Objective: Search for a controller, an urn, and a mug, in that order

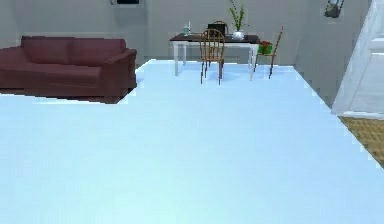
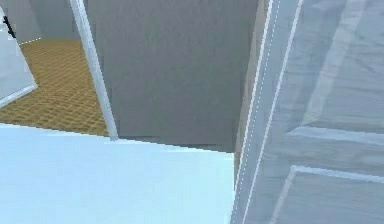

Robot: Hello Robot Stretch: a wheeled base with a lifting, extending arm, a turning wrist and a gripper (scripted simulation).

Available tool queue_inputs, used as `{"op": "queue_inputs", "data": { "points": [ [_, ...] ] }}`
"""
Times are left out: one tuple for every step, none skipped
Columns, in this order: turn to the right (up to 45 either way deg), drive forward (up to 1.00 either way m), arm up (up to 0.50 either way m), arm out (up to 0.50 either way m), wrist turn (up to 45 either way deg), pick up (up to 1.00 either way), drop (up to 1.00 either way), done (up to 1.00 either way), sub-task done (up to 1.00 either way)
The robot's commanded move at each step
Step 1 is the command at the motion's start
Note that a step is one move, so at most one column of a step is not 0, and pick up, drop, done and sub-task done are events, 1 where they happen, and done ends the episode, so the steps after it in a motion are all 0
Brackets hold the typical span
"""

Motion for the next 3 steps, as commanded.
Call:
{"op": "queue_inputs", "data": {
  "points": [
    [-3.0,0.0,0.0,0.0,0.0,0.0,0.0,0.0,0.0],
    [0.0,1.0,0.0,0.0,0.0,0.0,0.0,0.0,0.0],
    [0.0,1.0,0.0,0.0,0.0,0.0,0.0,0.0,0.0]
  ]
}}
